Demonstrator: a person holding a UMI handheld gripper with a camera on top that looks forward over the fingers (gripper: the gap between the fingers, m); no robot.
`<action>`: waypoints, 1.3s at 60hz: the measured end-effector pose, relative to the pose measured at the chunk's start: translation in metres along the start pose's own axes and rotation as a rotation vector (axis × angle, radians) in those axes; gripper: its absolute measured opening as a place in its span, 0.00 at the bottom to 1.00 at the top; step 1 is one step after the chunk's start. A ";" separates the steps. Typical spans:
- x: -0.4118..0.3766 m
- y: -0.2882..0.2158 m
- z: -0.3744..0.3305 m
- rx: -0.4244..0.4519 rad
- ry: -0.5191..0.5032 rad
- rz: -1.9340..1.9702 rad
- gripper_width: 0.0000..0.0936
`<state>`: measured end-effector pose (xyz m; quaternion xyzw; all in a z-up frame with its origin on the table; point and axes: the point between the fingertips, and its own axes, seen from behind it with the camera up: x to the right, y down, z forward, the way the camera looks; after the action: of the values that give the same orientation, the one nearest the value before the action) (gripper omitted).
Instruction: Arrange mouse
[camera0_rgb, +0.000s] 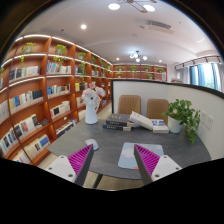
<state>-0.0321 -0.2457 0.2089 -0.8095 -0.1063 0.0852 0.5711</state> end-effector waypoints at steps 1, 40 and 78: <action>-0.012 -0.015 -0.004 -0.004 0.012 0.000 0.87; -0.121 0.143 0.132 -0.294 0.128 0.077 0.85; -0.119 0.115 0.336 -0.396 0.209 0.098 0.86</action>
<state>-0.2249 -0.0109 -0.0093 -0.9145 -0.0217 0.0060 0.4040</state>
